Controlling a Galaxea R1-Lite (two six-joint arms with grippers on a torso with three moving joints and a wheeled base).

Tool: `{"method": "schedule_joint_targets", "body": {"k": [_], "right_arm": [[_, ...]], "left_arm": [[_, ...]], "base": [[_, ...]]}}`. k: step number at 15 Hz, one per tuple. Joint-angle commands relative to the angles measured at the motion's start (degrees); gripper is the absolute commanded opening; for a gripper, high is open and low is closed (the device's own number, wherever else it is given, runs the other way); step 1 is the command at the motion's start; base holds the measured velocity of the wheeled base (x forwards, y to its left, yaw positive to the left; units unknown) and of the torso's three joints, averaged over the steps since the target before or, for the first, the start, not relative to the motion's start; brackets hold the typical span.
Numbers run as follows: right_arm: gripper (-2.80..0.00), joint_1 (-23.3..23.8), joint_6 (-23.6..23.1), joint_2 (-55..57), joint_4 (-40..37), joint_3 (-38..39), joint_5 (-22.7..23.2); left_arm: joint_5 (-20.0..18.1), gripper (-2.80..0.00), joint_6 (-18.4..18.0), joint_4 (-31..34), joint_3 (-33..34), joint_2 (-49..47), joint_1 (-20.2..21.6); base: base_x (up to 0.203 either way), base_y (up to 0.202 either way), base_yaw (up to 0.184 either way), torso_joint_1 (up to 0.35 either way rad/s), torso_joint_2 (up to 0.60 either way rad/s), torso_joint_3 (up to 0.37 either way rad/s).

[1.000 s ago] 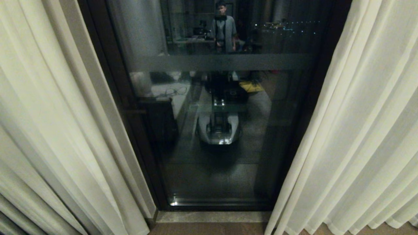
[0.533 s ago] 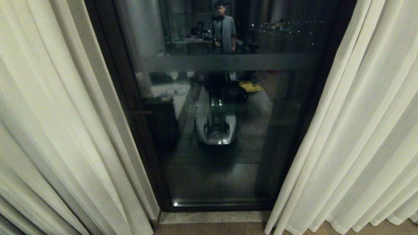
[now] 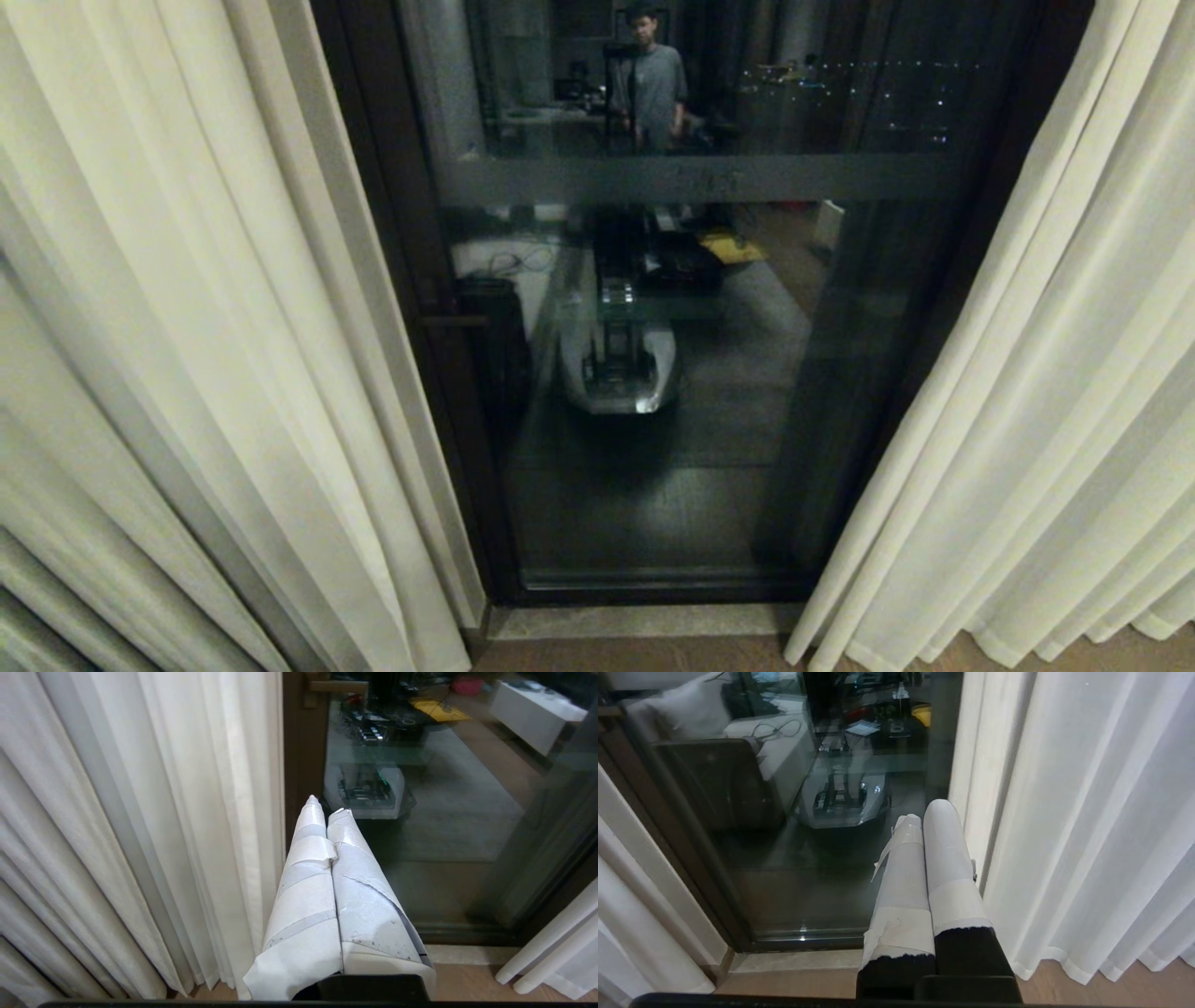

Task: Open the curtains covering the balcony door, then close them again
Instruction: Close the inner curtains on both sides

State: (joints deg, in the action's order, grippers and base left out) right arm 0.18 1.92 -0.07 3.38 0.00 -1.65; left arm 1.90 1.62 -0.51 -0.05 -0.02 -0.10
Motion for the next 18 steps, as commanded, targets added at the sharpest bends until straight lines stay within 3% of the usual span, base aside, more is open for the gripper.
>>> {"method": "schedule_joint_targets", "body": {"k": [1,14,18], "right_arm": [[-2.8,0.0,0.0,0.1,0.1,0.0,0.0],[-2.8,0.0,0.0,0.1,0.1,0.0,0.0],[-2.8,0.0,0.0,0.1,0.1,0.0,0.0]], "left_arm": [[0.0,-2.8,0.0,0.0,0.0,0.0,0.0],[0.0,-2.8,-0.4,0.0,0.0,0.0,0.1],[0.1,-2.8,-5.3,-3.7,-0.1,0.0,0.0]], "base": [[0.0,0.0,0.0,0.0,0.0,0.0],[0.0,0.0,0.0,0.0,0.0,0.0],[0.0,0.0,0.0,0.0,0.0,0.0]]}}
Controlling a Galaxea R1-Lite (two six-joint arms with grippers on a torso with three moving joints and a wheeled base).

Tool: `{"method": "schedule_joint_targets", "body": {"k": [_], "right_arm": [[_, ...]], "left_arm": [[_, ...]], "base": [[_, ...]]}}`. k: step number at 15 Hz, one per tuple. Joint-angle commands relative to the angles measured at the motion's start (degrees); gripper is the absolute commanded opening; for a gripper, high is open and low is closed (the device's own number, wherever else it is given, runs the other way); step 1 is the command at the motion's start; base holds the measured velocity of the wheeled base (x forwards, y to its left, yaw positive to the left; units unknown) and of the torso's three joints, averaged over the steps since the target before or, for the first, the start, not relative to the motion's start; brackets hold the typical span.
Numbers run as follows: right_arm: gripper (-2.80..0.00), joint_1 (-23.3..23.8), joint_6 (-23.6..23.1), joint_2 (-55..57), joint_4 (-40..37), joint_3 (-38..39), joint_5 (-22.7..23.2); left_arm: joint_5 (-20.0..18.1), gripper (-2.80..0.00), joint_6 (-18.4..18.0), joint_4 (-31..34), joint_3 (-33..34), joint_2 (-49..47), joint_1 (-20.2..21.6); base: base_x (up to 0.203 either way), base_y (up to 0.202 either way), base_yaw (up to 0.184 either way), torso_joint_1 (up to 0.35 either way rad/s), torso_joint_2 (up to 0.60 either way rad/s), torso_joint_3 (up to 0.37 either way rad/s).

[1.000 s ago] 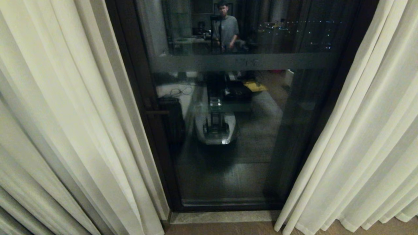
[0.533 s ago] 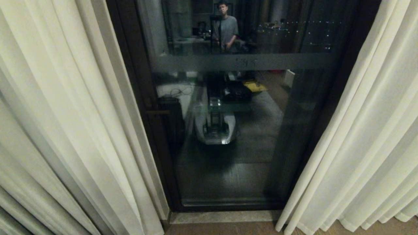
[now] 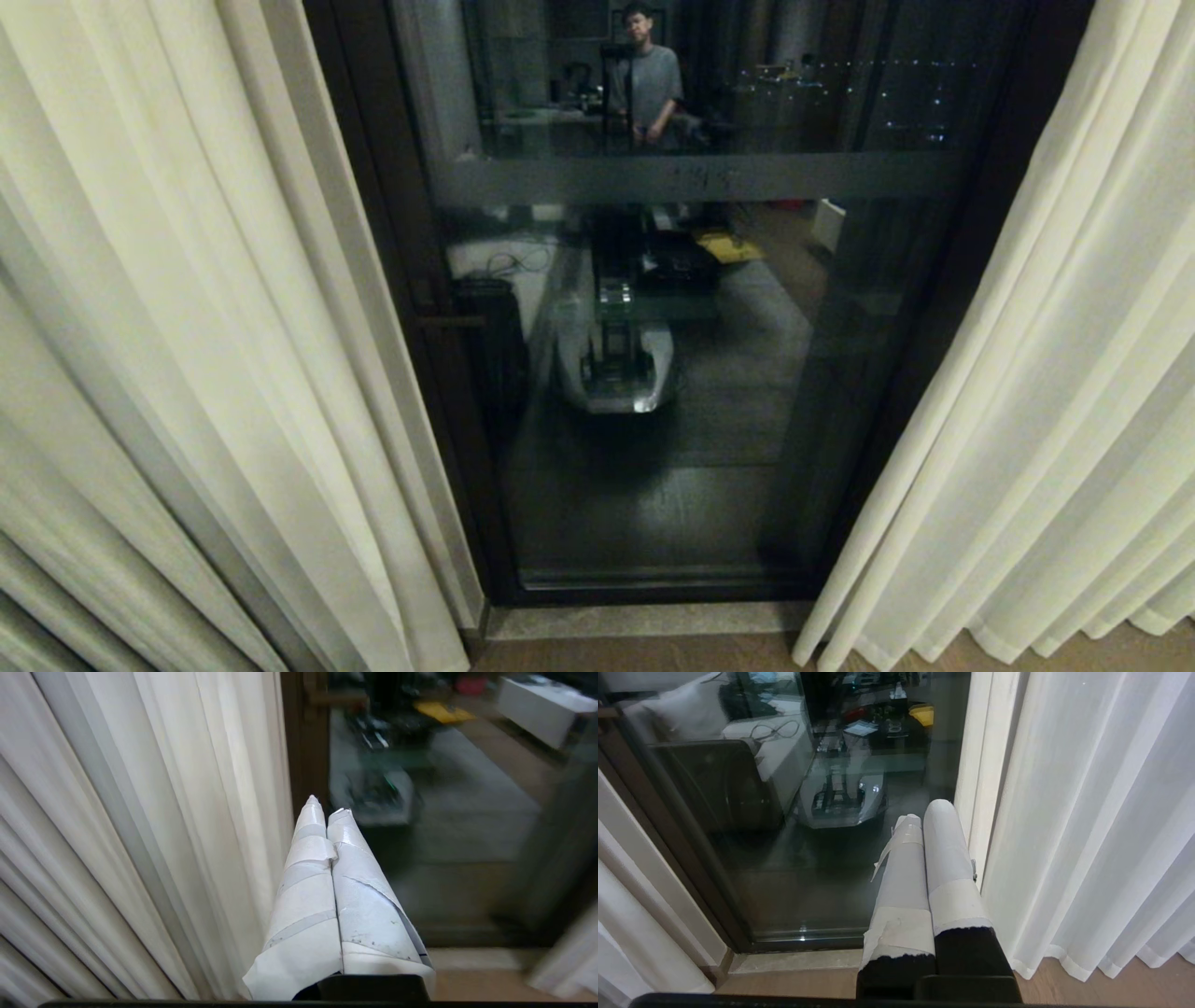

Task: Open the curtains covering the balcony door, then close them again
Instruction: Close the inner curtains on both sides

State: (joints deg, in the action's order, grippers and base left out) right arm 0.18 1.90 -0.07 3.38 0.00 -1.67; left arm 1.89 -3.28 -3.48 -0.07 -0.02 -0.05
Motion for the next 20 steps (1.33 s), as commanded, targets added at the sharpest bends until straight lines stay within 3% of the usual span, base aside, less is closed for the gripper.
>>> {"method": "schedule_joint_targets", "body": {"k": [1,5,11,15,18,19,20], "right_arm": [[-2.8,0.0,0.0,0.1,0.0,0.0,0.0],[-2.8,0.0,0.0,0.1,0.0,0.0,0.0],[-2.8,0.0,0.0,0.1,0.1,0.0,0.0],[-2.8,0.0,0.0,0.1,0.1,0.0,0.0],[-2.8,0.0,0.0,0.1,0.1,0.0,0.0],[-2.8,0.0,0.0,0.1,0.1,0.0,0.0],[-2.8,0.0,0.0,0.1,0.1,0.0,0.0]], "left_arm": [[0.2,-2.8,-0.4,-2.7,-0.6,0.0,0.0],[1.0,-2.8,0.0,-1.6,-8.9,-2.4,0.0],[3.1,-2.8,0.1,-2.1,-25.3,-26.7,0.0],[10.4,-2.8,0.1,-10.2,-34.6,-46.1,0.8],[15.0,-2.8,0.1,-19.5,-39.2,-58.3,4.5],[15.6,0.0,0.6,-22.6,-40.3,-61.8,6.4],[15.9,0.0,1.4,-25.6,-41.4,-65.2,8.3]], "base": [[0.0,0.0,0.0,0.0,0.0,0.0],[0.0,0.0,0.0,0.0,0.0,0.0],[0.0,0.0,0.0,0.0,0.0,0.0],[0.0,0.0,0.0,0.0,0.0,0.0],[0.0,0.0,0.0,0.0,0.0,0.0],[0.0,0.0,0.0,0.0,0.0,0.0],[0.0,0.0,0.0,0.0,0.0,0.0]]}}
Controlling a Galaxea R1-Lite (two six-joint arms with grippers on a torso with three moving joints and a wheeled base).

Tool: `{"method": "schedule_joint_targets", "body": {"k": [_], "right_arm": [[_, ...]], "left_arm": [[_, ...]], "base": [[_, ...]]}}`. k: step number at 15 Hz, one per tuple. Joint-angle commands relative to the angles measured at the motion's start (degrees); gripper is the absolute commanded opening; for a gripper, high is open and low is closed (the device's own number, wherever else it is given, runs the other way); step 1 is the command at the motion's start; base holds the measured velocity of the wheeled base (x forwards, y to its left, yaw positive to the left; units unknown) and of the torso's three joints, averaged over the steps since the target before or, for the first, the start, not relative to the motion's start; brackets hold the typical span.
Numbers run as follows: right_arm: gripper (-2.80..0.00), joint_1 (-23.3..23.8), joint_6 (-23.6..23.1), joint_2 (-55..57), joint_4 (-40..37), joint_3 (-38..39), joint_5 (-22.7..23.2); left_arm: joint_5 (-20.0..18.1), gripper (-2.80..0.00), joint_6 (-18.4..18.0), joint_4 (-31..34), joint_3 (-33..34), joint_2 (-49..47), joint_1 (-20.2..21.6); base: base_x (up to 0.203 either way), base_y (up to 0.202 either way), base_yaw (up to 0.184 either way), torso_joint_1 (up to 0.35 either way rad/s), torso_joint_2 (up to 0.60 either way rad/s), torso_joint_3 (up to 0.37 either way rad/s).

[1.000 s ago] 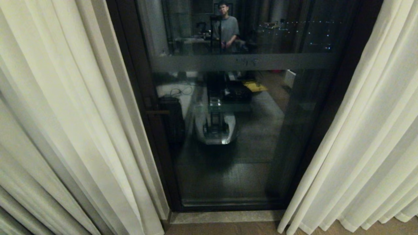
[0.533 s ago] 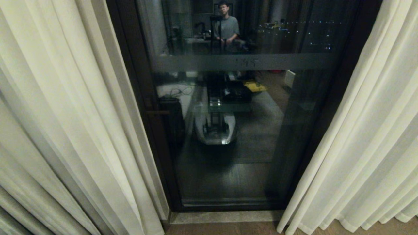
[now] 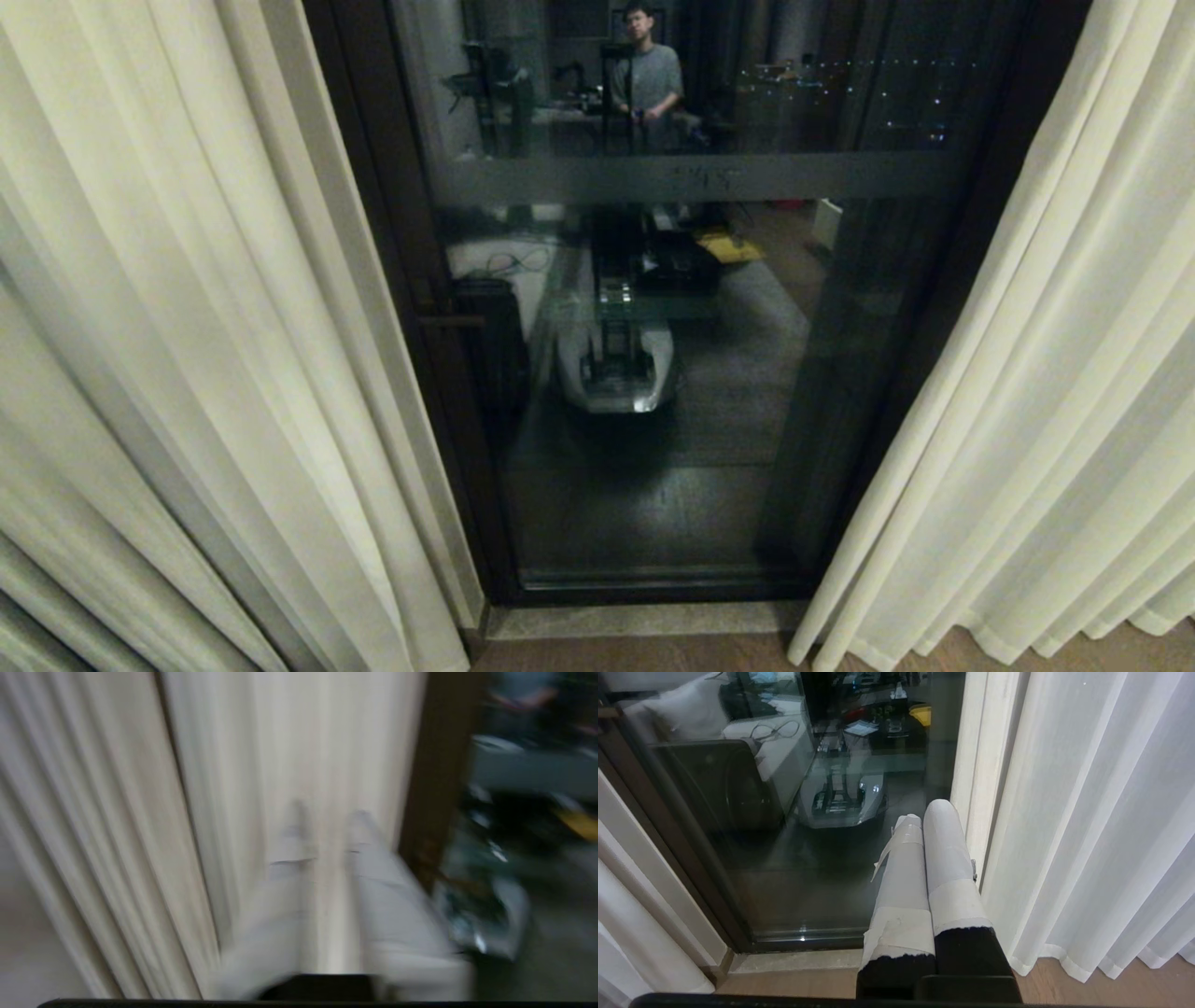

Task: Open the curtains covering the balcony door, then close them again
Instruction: Close the inner curtains on both sides

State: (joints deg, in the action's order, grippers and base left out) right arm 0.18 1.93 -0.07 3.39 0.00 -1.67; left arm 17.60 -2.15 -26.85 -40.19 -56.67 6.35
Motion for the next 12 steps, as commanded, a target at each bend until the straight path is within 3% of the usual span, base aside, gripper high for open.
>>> {"method": "schedule_joint_targets", "body": {"k": [1,5,9,12], "right_arm": [[-2.8,0.0,0.0,0.1,0.0,0.0,0.0],[-2.8,0.0,0.0,0.1,0.0,0.0,0.0],[-2.8,0.0,0.0,0.1,0.0,0.0,0.0],[-2.8,0.0,0.0,0.1,0.0,0.0,0.0]], "left_arm": [[0.4,0.0,0.9,-4.5,-2.3,-11.5,3.7],[0.4,0.0,4.1,-12.2,-8.3,-22.4,9.4],[0.2,0.0,9.0,-13.8,-12.6,-29.3,11.2],[-0.2,0.0,10.2,-16.8,-15.2,-34.1,12.3]], "base": [[0.0,0.0,0.0,0.0,0.0,0.0],[0.0,0.0,0.0,0.0,0.0,0.0],[0.0,0.0,0.0,0.0,0.0,0.0],[0.0,0.0,0.0,0.0,0.0,0.0]]}}
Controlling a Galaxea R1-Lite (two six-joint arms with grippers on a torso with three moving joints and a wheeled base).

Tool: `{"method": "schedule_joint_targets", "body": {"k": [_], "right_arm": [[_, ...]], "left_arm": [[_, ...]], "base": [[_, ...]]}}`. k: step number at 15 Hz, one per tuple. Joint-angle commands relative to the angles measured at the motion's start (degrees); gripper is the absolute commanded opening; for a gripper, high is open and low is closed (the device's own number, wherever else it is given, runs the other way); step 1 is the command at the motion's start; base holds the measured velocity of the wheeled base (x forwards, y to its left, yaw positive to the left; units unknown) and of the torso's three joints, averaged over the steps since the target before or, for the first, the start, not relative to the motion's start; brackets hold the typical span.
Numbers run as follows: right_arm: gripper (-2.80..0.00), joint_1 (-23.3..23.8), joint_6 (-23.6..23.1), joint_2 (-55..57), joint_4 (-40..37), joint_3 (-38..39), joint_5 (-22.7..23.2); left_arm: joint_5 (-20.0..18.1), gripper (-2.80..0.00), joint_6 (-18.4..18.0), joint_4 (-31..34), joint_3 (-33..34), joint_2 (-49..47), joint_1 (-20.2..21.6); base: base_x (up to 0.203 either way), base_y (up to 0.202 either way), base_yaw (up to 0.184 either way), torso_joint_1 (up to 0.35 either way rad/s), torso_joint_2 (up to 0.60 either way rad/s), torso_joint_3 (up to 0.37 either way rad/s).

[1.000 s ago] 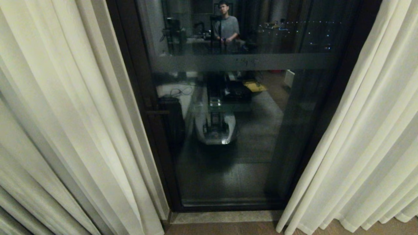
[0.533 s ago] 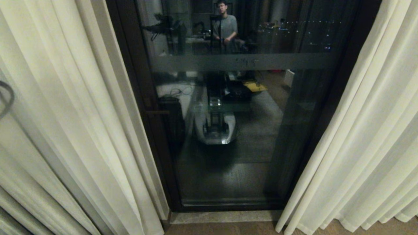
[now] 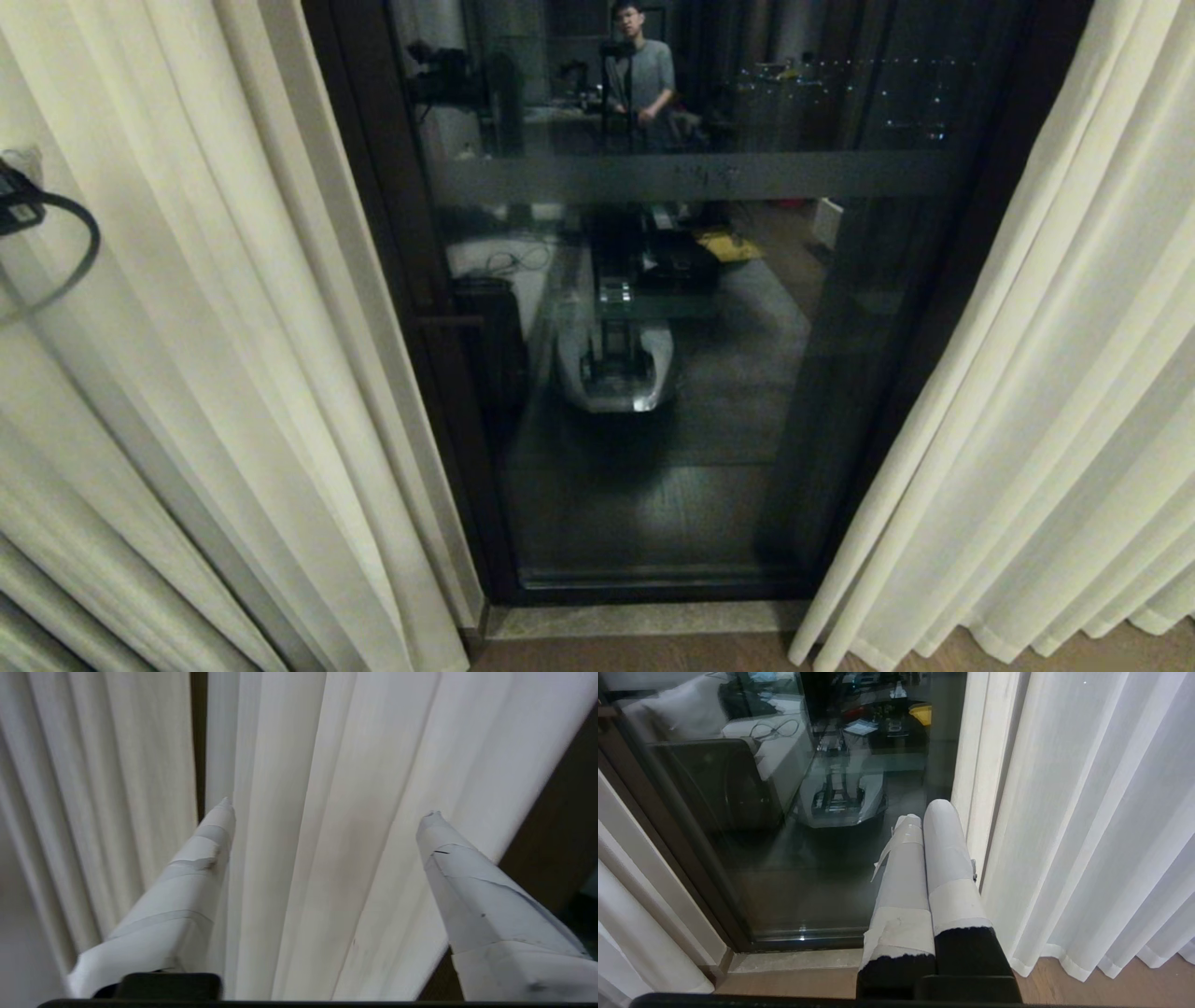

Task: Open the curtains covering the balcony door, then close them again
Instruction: Close the inner curtains on both sides

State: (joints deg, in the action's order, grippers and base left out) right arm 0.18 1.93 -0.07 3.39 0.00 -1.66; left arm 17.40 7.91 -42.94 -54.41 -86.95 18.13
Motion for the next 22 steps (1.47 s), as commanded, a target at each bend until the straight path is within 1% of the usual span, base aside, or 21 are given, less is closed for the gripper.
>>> {"method": "schedule_joint_targets", "body": {"k": [1,4,5,7,12,18,22], "right_arm": [[-2.8,0.0,0.0,0.1,0.0,0.0,0.0],[-2.8,0.0,0.0,0.1,0.0,0.0,0.0],[-2.8,0.0,0.0,0.1,0.0,0.0,0.0],[-2.8,0.0,0.0,0.1,0.0,0.0,0.0],[-2.8,0.0,0.0,0.1,0.0,0.0,0.0],[-2.8,0.0,0.0,0.1,0.0,0.0,0.0],[-2.8,0.0,0.0,0.1,0.0,0.0,0.0]], "left_arm": [[-1.1,0.0,0.2,-1.3,-1.7,-5.3,0.9],[-8.8,0.0,2.0,-3.2,-2.8,-9.2,2.4],[-9.8,0.0,2.4,-4.0,-3.5,-10.5,2.4],[-10.5,0.0,2.6,-5.1,-7.6,-14.2,2.5],[-10.9,0.0,2.6,-5.3,-17.4,-22.7,3.3],[-16.8,0.0,2.6,-5.3,-27.9,-30.9,3.4],[-18.2,0.0,2.6,-5.3,-34.1,-35.4,3.4]], "base": [[0.0,0.0,0.0,0.0,0.0,0.0],[0.0,0.0,0.0,0.0,0.0,0.0],[0.0,0.0,0.0,0.0,0.0,0.0],[0.0,0.0,0.0,0.0,0.0,0.0],[0.0,0.0,0.0,0.0,0.0,0.0],[0.0,0.0,0.0,0.0,0.0,0.0],[0.0,0.0,0.0,0.0,0.0,0.0]]}}
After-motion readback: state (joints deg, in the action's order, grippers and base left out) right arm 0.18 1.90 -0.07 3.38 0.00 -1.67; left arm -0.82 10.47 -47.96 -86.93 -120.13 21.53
